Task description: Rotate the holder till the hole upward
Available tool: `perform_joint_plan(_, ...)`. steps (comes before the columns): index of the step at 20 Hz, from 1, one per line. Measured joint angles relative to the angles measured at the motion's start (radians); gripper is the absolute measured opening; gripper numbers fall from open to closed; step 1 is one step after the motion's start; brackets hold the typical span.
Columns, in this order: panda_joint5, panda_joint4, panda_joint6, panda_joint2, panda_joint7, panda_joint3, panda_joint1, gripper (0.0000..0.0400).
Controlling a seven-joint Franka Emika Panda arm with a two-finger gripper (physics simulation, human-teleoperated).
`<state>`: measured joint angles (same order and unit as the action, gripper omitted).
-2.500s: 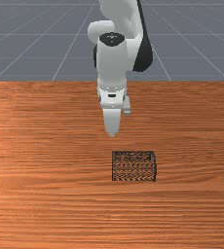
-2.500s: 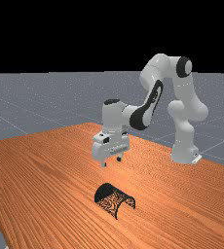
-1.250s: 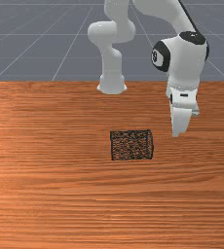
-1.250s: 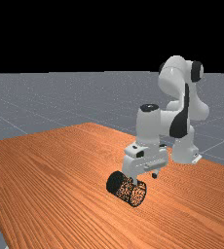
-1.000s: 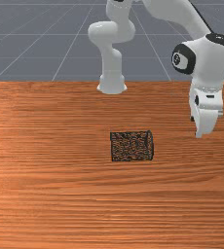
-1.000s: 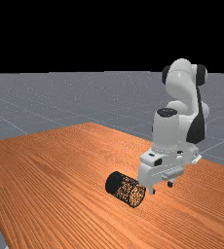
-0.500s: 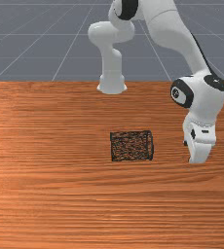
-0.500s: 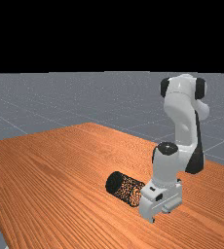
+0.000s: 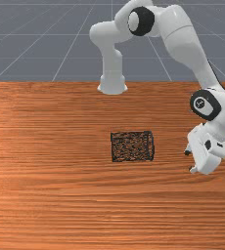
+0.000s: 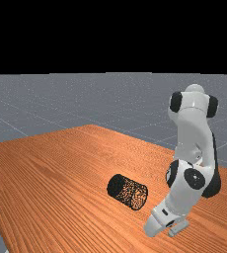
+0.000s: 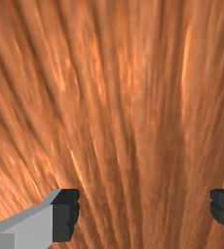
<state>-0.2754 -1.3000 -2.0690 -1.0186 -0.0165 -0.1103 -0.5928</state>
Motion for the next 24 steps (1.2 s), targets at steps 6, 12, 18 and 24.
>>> perform_joint_plan(6, -0.081, 0.133, 0.186, -0.089, 0.039, -0.077, -0.073, 0.0394)
perform_joint_plan(12, -0.129, 0.092, 0.277, -0.083, 0.108, -0.115, -0.150, 0.0390)
perform_joint_plan(18, -0.141, -0.034, 0.189, 0.008, 0.084, -0.104, -0.146, 0.0399)
perform_joint_plan(24, -0.144, -0.144, 0.148, 0.065, 0.030, -0.114, -0.096, 0.0400)
